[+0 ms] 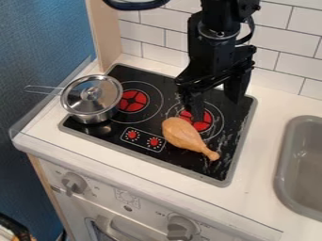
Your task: Open the pot
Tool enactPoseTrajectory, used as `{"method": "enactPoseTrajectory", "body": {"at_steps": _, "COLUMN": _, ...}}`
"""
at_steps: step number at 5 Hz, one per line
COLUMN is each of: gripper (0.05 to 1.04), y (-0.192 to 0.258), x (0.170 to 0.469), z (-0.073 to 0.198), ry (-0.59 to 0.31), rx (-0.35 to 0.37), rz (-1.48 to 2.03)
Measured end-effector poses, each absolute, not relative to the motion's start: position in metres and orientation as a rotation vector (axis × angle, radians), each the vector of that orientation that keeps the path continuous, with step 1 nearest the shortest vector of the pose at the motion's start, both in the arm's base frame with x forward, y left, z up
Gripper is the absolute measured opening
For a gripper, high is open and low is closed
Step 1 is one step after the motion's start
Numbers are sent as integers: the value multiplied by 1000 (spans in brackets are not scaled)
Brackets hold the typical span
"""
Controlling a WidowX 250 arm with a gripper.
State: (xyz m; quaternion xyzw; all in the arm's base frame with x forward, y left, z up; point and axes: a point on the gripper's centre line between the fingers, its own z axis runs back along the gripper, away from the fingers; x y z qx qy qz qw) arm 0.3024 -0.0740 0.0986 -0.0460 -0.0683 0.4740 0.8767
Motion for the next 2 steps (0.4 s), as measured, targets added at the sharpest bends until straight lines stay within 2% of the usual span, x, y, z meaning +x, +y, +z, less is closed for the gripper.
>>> {"method": "enactPoseTrajectory", "body": {"at_steps": 2, "gripper": 1001, "y": -63, "x": 298, "z": 88, "ry": -84, "rx": -57, "rz": 991}}
